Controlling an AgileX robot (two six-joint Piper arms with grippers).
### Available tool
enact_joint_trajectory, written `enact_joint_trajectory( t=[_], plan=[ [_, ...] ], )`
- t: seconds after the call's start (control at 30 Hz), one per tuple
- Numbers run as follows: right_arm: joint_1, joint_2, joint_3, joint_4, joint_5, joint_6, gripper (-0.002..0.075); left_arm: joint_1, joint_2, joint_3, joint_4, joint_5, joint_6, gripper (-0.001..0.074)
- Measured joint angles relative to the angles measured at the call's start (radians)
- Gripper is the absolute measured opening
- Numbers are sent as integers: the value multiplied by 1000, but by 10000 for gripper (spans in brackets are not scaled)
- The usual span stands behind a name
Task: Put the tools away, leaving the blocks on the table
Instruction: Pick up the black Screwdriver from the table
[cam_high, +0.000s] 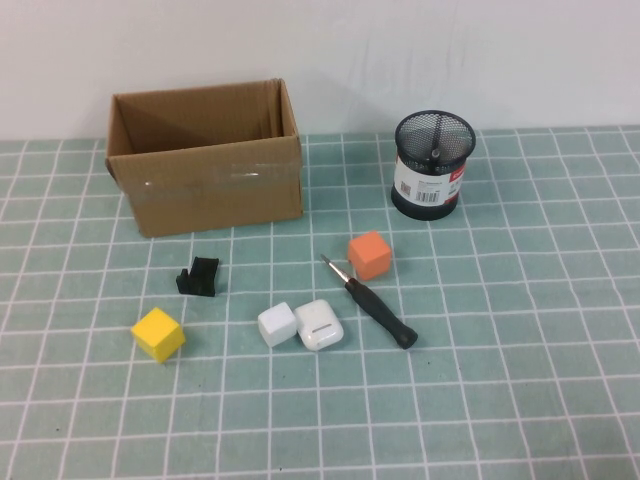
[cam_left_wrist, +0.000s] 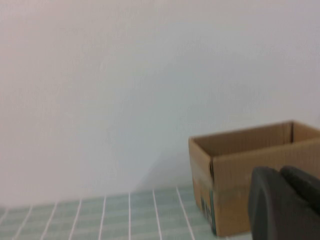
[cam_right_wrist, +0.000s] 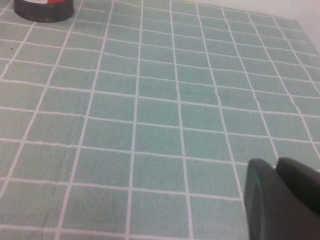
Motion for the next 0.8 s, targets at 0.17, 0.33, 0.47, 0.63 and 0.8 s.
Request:
enact_joint_trajectory(
  t=[0.17, 0.33, 0.47, 0.63, 0.8],
  plan=[
    [0, 0, 0, 0, 0, 0, -7, 3, -87, 55, 0, 138, -41, 0],
    [0, 0, 0, 0, 0, 0, -7, 11, -97, 58, 0, 322, -88, 0],
    [0, 0, 0, 0, 0, 0, -7, 11, -97, 60, 2, 480, -93, 0],
    [0, 0, 0, 0, 0, 0, -7, 11, -97, 60, 2, 494, -95, 0],
    [0, 0, 0, 0, 0, 0, -7, 11, -97, 60, 2, 494, -95, 0]
  ],
)
